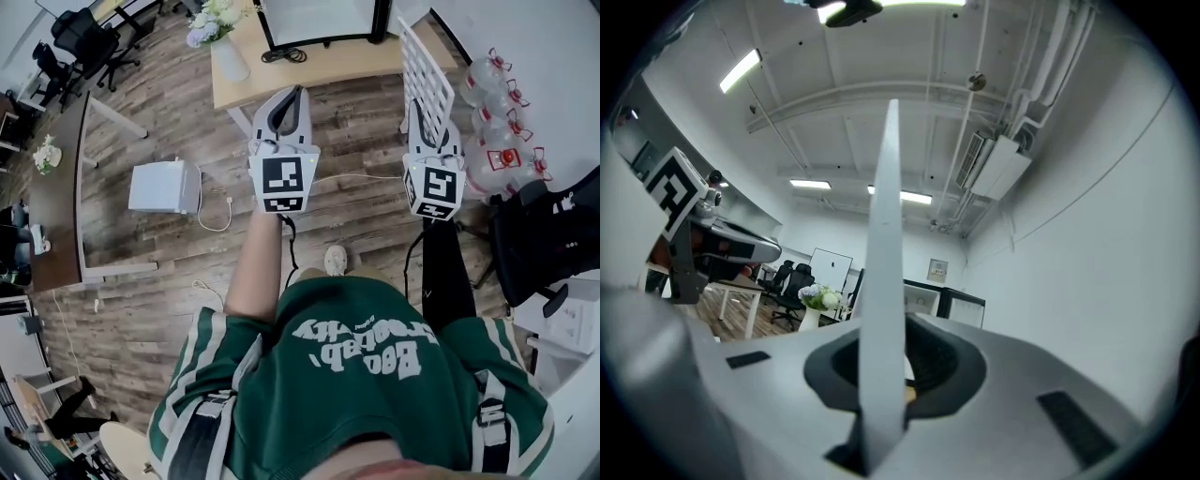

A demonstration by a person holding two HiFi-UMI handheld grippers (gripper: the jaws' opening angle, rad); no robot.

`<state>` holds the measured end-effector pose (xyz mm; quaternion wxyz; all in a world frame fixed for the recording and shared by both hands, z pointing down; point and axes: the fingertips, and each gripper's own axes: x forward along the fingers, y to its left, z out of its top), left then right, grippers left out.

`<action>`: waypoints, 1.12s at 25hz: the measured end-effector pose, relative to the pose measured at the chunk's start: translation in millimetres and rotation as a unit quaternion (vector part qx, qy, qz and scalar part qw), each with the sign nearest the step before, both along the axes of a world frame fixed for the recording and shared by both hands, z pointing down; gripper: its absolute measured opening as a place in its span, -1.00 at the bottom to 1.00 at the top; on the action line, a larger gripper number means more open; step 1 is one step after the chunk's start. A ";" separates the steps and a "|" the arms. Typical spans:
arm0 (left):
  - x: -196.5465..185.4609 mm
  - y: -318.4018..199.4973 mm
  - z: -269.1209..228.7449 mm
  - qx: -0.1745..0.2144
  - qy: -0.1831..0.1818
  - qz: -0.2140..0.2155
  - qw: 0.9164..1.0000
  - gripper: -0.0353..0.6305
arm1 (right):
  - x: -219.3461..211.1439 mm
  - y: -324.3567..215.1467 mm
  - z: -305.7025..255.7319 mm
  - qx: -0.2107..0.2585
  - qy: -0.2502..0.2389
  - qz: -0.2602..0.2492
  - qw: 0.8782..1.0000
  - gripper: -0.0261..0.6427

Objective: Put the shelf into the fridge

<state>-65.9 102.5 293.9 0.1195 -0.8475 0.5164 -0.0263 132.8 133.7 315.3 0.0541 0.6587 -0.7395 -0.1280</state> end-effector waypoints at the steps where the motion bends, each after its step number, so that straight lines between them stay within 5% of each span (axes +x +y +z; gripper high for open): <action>1: -0.8 -8.2 1.5 0.000 -0.004 -0.003 1.000 -0.89 | -0.2 -7.1 0.5 0.001 0.001 0.001 1.000 -0.78; 28: 1.7 -154.1 16.8 -0.006 0.014 -0.011 1.000 -0.89 | -8.9 -175.4 17.2 -0.006 0.076 -0.017 0.997 -0.78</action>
